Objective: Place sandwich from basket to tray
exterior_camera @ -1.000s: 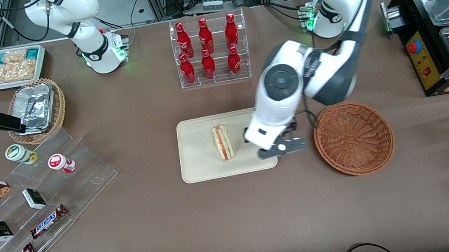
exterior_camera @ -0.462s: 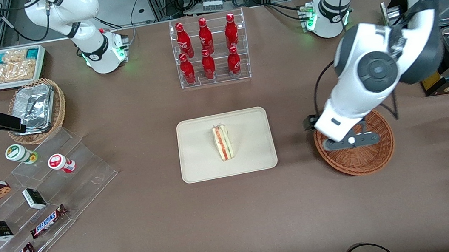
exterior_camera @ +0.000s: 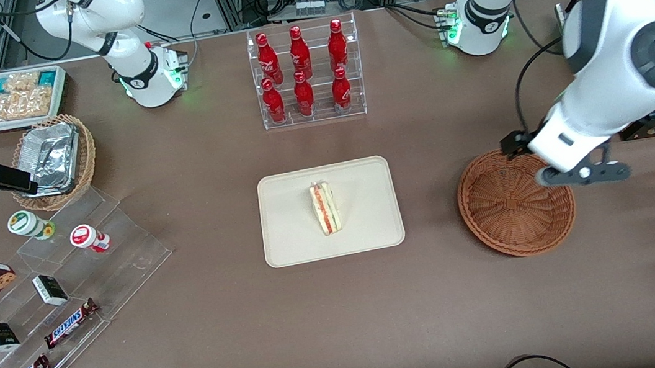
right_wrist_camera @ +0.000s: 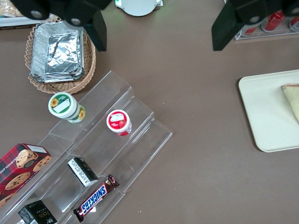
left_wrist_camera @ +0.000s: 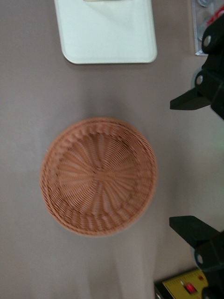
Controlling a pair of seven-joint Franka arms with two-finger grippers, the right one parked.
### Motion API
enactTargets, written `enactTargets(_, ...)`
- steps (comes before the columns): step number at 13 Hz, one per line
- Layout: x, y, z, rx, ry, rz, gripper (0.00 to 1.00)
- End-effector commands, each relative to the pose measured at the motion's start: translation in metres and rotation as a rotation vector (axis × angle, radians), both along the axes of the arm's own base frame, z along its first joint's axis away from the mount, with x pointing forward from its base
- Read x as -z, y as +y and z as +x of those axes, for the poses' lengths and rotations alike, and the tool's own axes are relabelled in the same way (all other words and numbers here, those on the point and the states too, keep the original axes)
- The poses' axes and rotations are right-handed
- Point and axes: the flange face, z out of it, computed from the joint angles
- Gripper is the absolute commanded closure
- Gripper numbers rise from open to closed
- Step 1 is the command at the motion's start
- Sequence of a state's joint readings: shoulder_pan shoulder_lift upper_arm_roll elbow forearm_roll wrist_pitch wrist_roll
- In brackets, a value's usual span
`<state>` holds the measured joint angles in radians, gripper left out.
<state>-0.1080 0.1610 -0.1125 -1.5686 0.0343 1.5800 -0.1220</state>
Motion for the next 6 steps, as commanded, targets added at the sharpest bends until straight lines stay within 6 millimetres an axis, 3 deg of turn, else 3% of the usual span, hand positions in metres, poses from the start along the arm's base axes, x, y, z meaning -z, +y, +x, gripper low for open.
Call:
enactTargets(1, -0.032, 0.031, -0.026, 0.030, 0.016, 0.004, 0.00)
enactTargets(4, -0.057, 0.068, -0.039, 0.053, 0.028, -0.002, 0.00)
enactTargets(6, -0.066, 0.073, -0.047, 0.047, 0.039, -0.001, 0.00)
